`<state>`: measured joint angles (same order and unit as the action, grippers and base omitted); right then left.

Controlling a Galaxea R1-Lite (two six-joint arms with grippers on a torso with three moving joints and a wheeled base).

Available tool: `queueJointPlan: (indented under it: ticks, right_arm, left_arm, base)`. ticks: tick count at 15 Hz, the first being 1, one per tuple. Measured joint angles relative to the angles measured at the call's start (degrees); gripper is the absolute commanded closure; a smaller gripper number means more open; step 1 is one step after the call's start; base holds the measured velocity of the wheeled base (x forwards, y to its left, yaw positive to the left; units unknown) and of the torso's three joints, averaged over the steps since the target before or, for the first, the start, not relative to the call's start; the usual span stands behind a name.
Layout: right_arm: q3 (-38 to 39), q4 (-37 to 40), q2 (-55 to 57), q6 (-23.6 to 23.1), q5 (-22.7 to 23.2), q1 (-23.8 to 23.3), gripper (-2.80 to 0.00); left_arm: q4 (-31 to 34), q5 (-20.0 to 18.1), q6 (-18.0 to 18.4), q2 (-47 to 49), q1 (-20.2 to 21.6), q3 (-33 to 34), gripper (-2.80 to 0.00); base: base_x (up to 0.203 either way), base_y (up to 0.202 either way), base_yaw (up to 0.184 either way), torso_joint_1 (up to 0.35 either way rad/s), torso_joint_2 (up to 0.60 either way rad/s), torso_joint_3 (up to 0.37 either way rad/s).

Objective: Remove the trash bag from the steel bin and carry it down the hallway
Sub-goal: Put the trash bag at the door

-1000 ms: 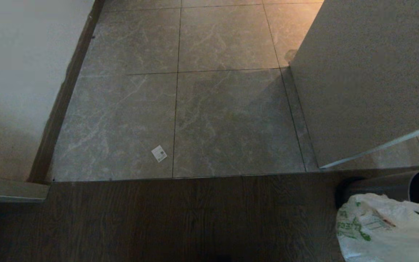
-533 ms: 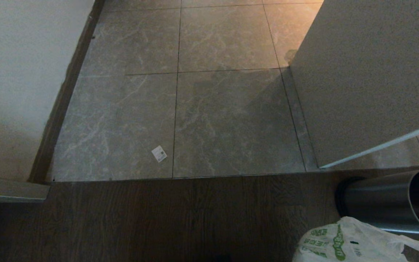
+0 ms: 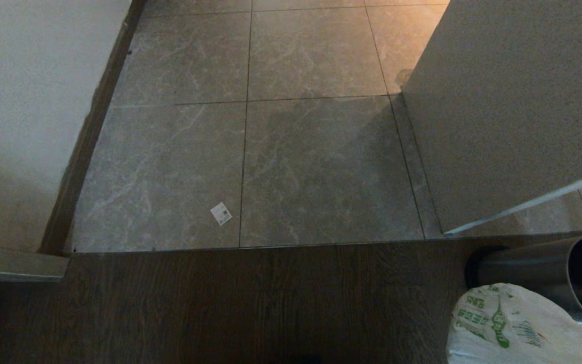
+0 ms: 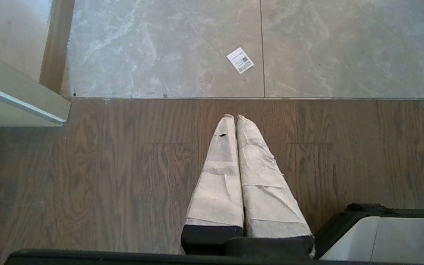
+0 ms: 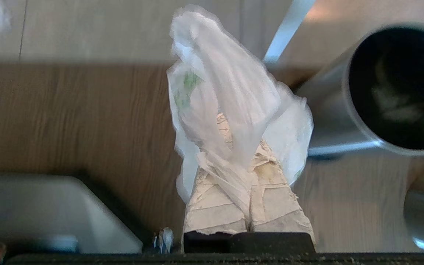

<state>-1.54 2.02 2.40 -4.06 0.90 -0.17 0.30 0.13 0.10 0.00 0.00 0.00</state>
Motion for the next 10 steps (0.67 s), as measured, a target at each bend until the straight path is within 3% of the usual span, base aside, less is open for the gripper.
queueJointPlan:
  ticks: [10]
  right_arm:
    - [1.5,-2.5,-2.5,2.3,-0.7,0.0,0.0]
  left_arm:
    - [0.0,0.0,0.0,0.0,0.0,0.0,0.0]
  base:
    - [0.0,0.0,0.0,0.0,0.0,0.0]
